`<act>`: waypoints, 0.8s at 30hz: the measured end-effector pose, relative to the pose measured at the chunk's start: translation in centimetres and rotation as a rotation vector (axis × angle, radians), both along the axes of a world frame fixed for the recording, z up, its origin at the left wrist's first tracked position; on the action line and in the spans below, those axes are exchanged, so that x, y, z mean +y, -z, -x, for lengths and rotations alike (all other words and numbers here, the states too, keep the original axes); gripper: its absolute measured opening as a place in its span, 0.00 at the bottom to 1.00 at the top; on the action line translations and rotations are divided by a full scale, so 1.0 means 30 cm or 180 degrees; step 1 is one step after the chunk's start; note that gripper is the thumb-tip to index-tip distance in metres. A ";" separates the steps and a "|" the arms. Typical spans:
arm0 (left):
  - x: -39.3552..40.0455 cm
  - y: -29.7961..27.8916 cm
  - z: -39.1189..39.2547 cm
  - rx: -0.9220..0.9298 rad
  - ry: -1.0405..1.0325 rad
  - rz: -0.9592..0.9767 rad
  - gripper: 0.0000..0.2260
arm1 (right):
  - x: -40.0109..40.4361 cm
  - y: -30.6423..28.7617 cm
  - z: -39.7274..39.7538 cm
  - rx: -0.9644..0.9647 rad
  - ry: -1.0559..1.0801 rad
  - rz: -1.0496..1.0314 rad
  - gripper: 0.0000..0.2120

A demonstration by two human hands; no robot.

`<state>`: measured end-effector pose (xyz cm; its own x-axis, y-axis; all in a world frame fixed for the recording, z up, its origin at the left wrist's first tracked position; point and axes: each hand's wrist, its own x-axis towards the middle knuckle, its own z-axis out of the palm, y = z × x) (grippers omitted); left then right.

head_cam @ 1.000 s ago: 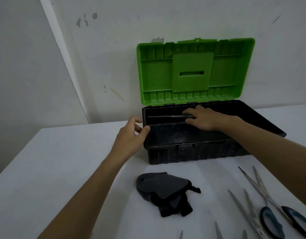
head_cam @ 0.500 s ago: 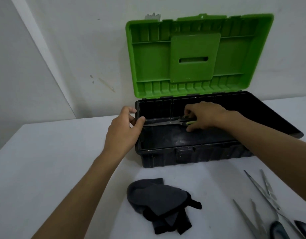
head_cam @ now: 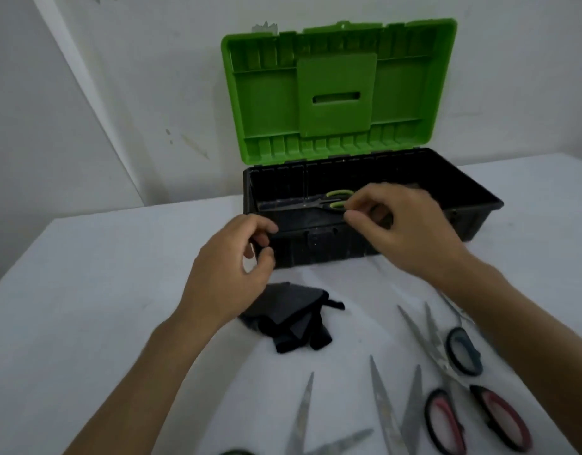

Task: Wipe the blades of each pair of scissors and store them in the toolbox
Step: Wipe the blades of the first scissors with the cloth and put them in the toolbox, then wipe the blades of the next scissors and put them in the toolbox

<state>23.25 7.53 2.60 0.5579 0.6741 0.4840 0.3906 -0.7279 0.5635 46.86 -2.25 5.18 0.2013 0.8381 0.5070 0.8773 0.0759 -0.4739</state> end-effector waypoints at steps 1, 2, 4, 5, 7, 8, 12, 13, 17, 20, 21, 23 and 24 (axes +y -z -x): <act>-0.016 0.022 0.020 -0.0078 -0.0062 0.0126 0.11 | -0.027 0.029 0.034 0.0034 -0.0073 0.0091 0.10; -0.028 0.042 0.039 -0.0157 -0.0137 0.0226 0.11 | -0.040 0.059 0.072 0.0038 -0.0145 0.0227 0.13; -0.043 0.065 0.070 -0.0222 -0.0279 0.0341 0.09 | -0.036 0.105 0.156 -0.0069 -0.0253 0.0550 0.19; -0.048 0.071 0.083 -0.0217 -0.0346 0.0384 0.08 | -0.023 0.120 0.199 -0.0180 -0.0262 0.0713 0.22; -0.058 0.079 0.105 -0.0163 -0.0447 0.0456 0.07 | 0.011 0.147 0.266 -0.0399 -0.0243 0.1033 0.26; -0.064 0.085 0.115 -0.0119 -0.0465 0.0485 0.06 | 0.027 0.153 0.289 -0.0450 -0.0242 0.1178 0.28; -0.089 0.102 0.141 0.0134 -0.0493 0.0530 0.04 | 0.048 0.155 0.315 -0.0400 -0.0306 0.1434 0.31; -0.095 0.100 0.142 0.0201 -0.0501 0.0514 0.03 | 0.041 0.152 0.312 -0.0333 -0.0323 0.1433 0.31; -0.128 0.077 0.158 0.0369 -0.0381 0.0446 0.03 | 0.001 0.171 0.319 -0.0222 -0.0569 0.1343 0.29; -0.197 0.068 0.207 0.0465 -0.0201 0.0504 0.04 | -0.023 0.205 0.347 -0.0302 -0.0610 0.1136 0.27; -0.229 0.069 0.230 0.0511 -0.0152 0.0528 0.04 | -0.030 0.213 0.354 -0.0318 -0.0581 0.1054 0.26; -0.293 0.076 0.279 0.0774 0.0068 0.0753 0.08 | -0.045 0.218 0.358 -0.0286 -0.0542 0.0861 0.23; -0.321 0.080 0.301 0.1015 0.0266 0.0910 0.11 | -0.054 0.215 0.354 -0.0206 -0.0534 0.0759 0.22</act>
